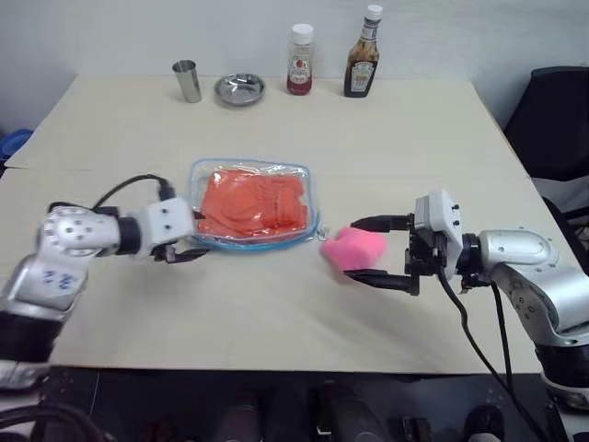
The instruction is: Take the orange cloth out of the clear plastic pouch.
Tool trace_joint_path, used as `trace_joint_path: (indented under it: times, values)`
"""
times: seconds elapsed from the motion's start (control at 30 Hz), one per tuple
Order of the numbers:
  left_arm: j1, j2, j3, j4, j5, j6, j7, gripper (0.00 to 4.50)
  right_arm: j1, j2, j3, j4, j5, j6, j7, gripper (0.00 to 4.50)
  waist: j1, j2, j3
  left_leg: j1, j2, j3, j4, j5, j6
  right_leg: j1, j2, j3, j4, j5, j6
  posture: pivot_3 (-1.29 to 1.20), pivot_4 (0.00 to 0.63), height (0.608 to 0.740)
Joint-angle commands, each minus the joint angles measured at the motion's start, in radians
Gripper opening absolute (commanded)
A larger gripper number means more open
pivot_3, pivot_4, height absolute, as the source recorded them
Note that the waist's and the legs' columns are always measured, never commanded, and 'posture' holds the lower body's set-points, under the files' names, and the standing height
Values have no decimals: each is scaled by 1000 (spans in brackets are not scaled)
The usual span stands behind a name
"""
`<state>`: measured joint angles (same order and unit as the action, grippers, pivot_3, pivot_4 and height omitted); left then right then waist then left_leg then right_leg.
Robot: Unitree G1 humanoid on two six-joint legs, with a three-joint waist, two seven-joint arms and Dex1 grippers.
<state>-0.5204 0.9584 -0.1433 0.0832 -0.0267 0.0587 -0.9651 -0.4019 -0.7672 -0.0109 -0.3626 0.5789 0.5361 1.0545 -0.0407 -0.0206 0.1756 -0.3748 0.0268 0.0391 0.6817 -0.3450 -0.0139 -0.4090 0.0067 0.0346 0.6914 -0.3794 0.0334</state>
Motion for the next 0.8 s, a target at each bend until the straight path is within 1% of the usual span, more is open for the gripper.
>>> trace_joint_path:
  times: [0.03, 0.13, 0.23, 0.4, 0.5, 0.53, 0.67, 0.8]
  values:
    - [-119, -47, -62, 171, 103, -174, -6, 3371, 47, -15, -66, -79, 28, 10, -34, 4500, 9, 0, 0, -1, 0, 0, 0, 0, 0, 0, 0, 0, 0, 0, 0, 0, 150, 740]
    - [-188, -72, -104, 295, 170, -282, -9, 3371, 91, -18, -95, -119, 37, 22, -63, 4500, 12, 0, 0, -2, 0, 0, 2, 0, 0, -1, 0, -1, 1, 0, 0, 0, 150, 740]
    - [-224, -104, -100, 372, 166, -333, -17, 2799, 124, -19, -112, -150, 41, 28, -87, 4500, 11, 0, 0, -2, 0, 0, 2, 0, 0, -1, 0, 0, 1, 0, 0, 0, 150, 740]
    - [-234, -125, -93, 407, 135, -399, -84, 1186, 154, -22, -127, -180, 50, 38, -113, 4500, 12, 0, 0, -2, 0, 0, 3, 0, 0, -1, -1, -1, 2, 0, 0, 0, 150, 740]
    - [-197, -109, -91, 369, 86, -423, -174, 251, 167, -29, -132, -189, 54, 41, -117, 4500, 12, 0, 0, -1, 0, 0, 3, 0, 0, -1, -1, -1, 2, 0, 0, 0, 150, 740]
    - [-180, -103, -89, 346, 69, -430, -200, 19, 171, -34, -135, -190, 55, 42, -116, 4500, 11, 0, 0, -1, 0, 0, 3, 0, 0, -1, -1, -1, 3, 0, 0, 0, 150, 740]
    - [-130, -95, -73, 265, 16, -431, -259, 19, 193, -55, -159, -188, 60, 49, -113, 4500, 12, 0, 0, -1, 0, 0, 3, 1, 0, -1, -1, -1, 4, 0, 0, 0, 150, 740]
    - [-103, -86, -67, 225, 44, -440, -251, 19, 236, -71, -190, -185, 63, 56, -117, 4500, 13, 0, 0, -1, 0, -1, 3, 1, 0, 0, -1, -1, 3, 0, 0, 0, 150, 740]
